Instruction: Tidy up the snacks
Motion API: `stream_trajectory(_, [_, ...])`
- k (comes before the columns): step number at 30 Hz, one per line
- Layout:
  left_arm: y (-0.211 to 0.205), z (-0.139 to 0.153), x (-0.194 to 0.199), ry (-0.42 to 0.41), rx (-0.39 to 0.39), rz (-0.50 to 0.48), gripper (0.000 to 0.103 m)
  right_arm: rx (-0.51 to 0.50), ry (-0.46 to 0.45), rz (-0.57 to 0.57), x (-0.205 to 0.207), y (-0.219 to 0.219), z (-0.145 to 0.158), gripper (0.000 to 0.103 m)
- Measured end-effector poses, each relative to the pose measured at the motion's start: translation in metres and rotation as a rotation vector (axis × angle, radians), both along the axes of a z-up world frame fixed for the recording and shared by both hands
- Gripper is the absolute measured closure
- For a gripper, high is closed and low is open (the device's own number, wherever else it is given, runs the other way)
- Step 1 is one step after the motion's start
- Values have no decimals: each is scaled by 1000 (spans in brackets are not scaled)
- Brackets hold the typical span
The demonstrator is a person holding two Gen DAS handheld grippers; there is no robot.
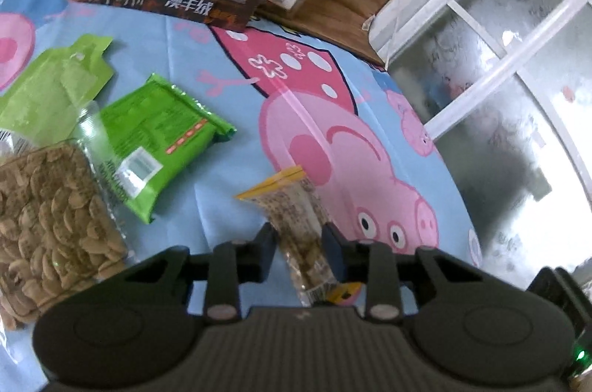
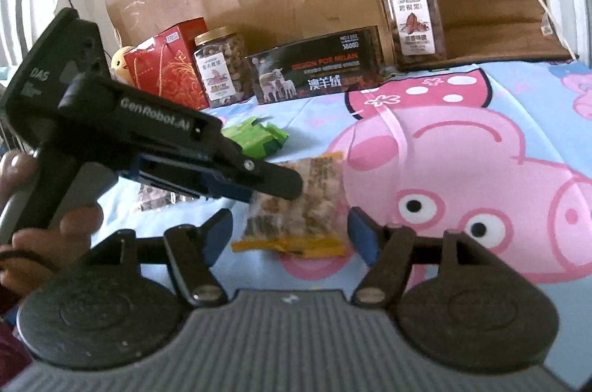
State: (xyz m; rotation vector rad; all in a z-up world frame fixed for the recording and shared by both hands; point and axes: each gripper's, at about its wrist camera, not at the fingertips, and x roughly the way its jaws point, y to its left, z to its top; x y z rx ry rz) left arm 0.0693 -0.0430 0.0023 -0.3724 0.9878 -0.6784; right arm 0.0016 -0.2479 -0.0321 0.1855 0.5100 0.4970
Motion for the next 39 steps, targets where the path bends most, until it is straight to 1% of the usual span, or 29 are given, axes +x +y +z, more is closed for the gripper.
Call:
stream_trajectory(3, [1,-1,1,3,-9,-5,75,-53,-35,14,-6,5,-3,32])
stream_trajectory(4, [1,-1,1,4,-10,-8,75,-81,-51,21,-9,8,-4,34])
stream_trajectory(5, [1,-1,2,5,-16,-8,76,-109,-65,33,-10,13,-5,40])
stream_trajectory(6, [2,1,2,1,-21,-9,76,-134,-76,37,-11,16,-5,44])
stream_trajectory(7, [3,3,3,-7,-24,-9,76,-144,-81,38,-11,18,-4,53])
stream_trajectory(8, [4,8,4,-22,-25,-9,77,-131,-71,45,-8,18,-3,60])
stream_trajectory(9, [5,13,6,-32,-41,-17,77,-111,-59,54,-4,16,-2,63])
stream_trajectory(10, [6,19,7,-42,-60,-23,77,-98,-51,58,0,17,0,76])
stream_trajectory(11, [7,25,9,-61,-65,-24,77,-96,-55,56,5,18,4,76])
stream_trajectory(14, [8,46,20,-137,-57,-18,77,-108,-119,48,17,23,17,76])
stream_trajectory(16, [11,56,32,-155,-70,-4,77,-94,-142,43,31,24,25,76])
stream_trajectory(18, [11,66,40,-187,-65,4,77,-79,-160,42,43,25,32,76])
stream_trajectory(20, [12,78,52,-223,-56,18,77,-90,-191,48,58,27,40,76])
stream_trajectory(24, [17,99,89,-273,-72,61,77,-70,-233,54,100,29,58,76])
stream_trajectory(28, [24,115,132,-341,-52,115,76,-75,-287,48,149,41,73,76])
stream_trajectory(31, [31,118,163,-370,-19,166,76,-65,-295,47,189,56,77,76])
stream_trajectory(33, [38,114,182,-377,5,203,76,-60,-289,49,210,68,75,75])
stream_trajectory(37, [52,98,215,-347,34,265,74,-68,-260,56,244,94,63,75])
stream_trajectory(39, [57,87,226,-321,58,294,74,-87,-237,63,255,104,56,72])
